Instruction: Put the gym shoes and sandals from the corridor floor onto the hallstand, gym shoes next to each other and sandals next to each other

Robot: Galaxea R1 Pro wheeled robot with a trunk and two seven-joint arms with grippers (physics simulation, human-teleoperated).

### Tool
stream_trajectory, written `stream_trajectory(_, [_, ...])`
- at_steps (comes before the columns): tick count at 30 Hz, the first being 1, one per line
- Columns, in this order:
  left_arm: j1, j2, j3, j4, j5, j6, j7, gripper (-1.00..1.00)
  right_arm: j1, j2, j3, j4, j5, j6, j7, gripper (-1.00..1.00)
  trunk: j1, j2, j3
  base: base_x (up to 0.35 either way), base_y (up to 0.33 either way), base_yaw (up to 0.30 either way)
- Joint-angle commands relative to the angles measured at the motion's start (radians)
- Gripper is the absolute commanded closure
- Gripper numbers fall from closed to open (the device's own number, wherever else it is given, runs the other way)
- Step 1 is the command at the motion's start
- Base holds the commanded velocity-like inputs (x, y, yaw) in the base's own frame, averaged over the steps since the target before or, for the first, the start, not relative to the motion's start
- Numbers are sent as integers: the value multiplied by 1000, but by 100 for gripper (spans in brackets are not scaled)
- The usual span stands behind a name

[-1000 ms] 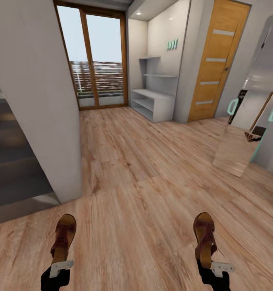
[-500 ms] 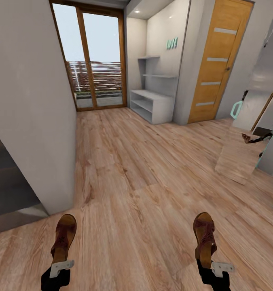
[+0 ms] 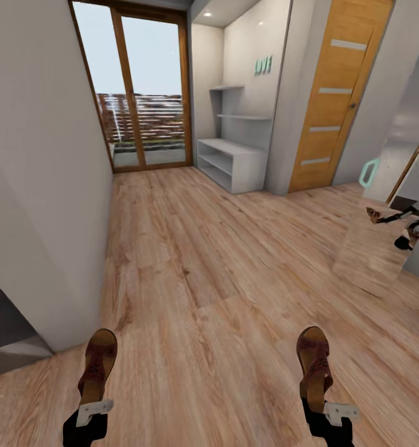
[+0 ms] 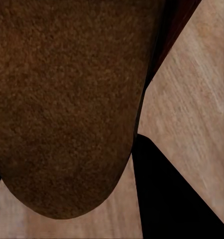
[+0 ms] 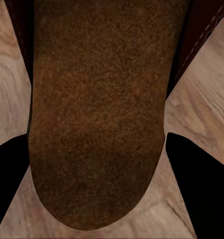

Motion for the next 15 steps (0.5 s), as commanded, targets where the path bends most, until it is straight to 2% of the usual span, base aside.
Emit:
stream_trajectory(1, [-1,0,9,1,-13,-3,-2,100,-1,0,-9,1,2,-3,9,100,0,0,-1,312,-109,0])
stream_trajectory(15, [-1,0,9,1,-13,-4,-2,100,-1,4,-10,-2,0,-4,6,100,0,0,-1,312,-108,0])
